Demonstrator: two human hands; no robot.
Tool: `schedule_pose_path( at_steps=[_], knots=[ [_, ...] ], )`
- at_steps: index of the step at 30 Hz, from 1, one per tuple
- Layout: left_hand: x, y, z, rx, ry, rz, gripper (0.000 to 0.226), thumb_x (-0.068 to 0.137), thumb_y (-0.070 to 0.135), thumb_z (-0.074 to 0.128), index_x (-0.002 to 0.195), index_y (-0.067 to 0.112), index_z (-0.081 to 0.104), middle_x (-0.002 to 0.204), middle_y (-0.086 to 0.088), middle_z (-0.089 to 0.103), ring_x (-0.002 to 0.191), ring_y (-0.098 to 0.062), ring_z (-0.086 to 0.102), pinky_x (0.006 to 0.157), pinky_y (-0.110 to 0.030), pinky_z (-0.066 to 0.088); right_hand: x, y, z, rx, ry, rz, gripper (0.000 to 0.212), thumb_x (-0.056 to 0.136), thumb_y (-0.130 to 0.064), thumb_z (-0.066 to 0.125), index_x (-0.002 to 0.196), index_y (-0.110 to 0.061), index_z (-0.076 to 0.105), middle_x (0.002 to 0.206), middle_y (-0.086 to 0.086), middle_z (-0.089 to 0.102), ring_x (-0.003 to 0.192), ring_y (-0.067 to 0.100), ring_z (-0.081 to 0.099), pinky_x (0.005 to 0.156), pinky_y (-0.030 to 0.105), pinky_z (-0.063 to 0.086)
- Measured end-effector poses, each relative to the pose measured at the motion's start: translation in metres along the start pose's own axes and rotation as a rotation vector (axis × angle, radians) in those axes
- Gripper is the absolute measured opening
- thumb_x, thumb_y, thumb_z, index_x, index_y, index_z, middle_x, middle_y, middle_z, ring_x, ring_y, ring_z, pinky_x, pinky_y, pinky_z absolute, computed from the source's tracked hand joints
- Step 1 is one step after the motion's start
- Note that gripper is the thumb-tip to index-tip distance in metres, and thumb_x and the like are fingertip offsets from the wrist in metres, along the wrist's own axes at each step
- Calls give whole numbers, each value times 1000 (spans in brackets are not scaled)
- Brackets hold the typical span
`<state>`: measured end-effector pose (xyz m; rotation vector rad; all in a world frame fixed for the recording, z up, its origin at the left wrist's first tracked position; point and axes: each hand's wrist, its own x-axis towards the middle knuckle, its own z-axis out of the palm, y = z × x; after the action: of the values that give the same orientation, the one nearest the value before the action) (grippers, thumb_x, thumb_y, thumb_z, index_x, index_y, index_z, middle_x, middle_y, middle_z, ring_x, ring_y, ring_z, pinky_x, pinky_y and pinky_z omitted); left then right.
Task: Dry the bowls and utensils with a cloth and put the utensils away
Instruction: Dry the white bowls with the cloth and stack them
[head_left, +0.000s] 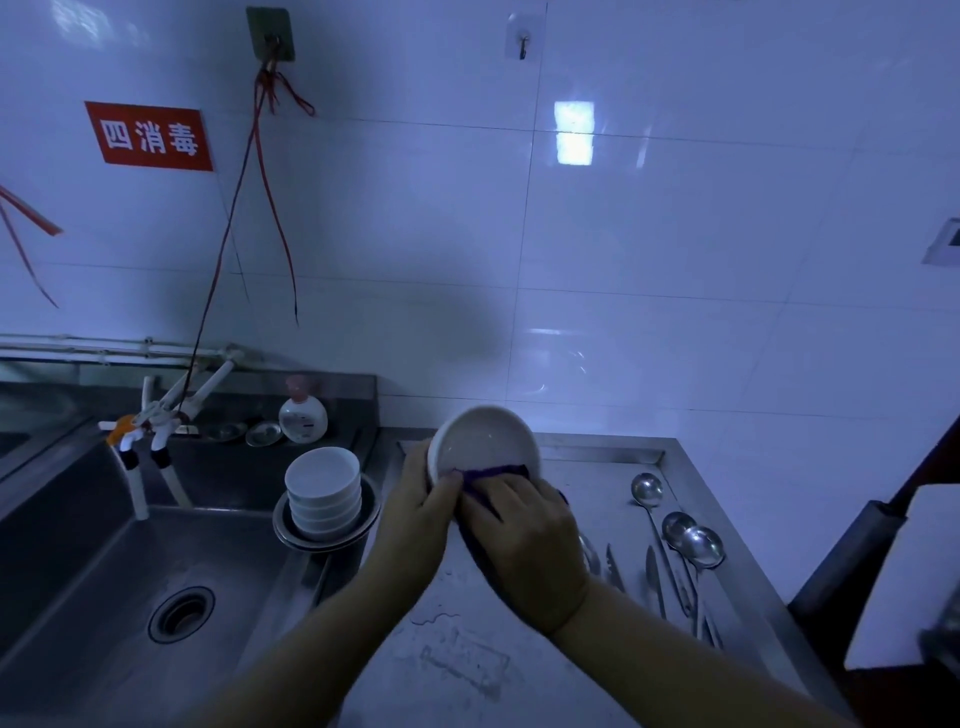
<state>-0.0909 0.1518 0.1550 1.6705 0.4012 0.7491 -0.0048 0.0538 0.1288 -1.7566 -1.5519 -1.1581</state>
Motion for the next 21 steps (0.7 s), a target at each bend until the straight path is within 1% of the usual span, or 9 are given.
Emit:
schedule_pose_path(
  at_steps=[3,5,7,10,13,16,18,20,21],
  knots=[
    [0,3,-4,46,-2,43,26,95,10,42,111,29,51,100,4,59,83,-2,56,63,-12,46,-8,-9,-2,45,-27,-9,19,94,-26,62,104,-12,70,93,7,72,78,20,67,68,35,57],
    [2,5,-11,75,-59,27,22,93,19,44,107,33,54,98,4,60,85,-10,57,64,-18,48,-14,0,-6,43,-69,-121,17,95,-24,61,107,-15,69,95,5,72,79,18,66,68,34,56],
    [4,7,-18,91,-148,16,27,81,29,44,104,34,58,96,3,63,85,-16,60,64,-23,51,-18,15,-10,43,-122,-276,14,95,-20,62,106,-16,70,94,4,72,80,18,65,69,33,55],
    [11,9,-30,110,-315,-10,33,73,28,48,102,27,65,93,-7,66,83,-22,62,66,-30,52,-15,39,-17,50,-154,-508,13,93,-14,63,106,-16,67,95,5,70,83,21,65,70,33,53],
    [20,12,-39,142,-488,-114,41,68,30,55,102,10,66,96,-25,62,82,-30,59,70,-37,46,-8,51,-18,53,-155,-663,15,95,-11,60,109,-14,62,105,7,69,96,24,63,77,34,51],
    [26,18,-46,194,-617,-237,49,62,36,58,99,4,63,96,-26,61,86,-36,57,74,-42,43,-8,49,-17,71,-187,-697,18,96,-11,58,114,-14,62,113,8,67,106,25,60,87,34,49],
    [26,18,-46,216,-611,-290,45,65,37,59,98,8,64,98,-21,63,88,-33,59,74,-41,46,-13,43,-16,102,-228,-663,16,95,-10,58,110,-14,64,107,7,68,99,24,62,85,34,49],
    [23,18,-42,266,-560,-302,38,79,37,58,108,12,61,104,-15,65,92,-32,63,77,-40,52,-16,39,-18,129,-280,-609,13,95,-12,59,104,-16,66,99,4,68,89,21,63,79,33,50],
    [21,18,-41,362,-549,-235,35,88,35,55,117,15,57,108,-10,64,95,-27,64,79,-36,53,-17,38,-19,130,-309,-574,11,95,-14,59,103,-18,66,96,2,68,86,19,63,78,32,51]
  ],
)
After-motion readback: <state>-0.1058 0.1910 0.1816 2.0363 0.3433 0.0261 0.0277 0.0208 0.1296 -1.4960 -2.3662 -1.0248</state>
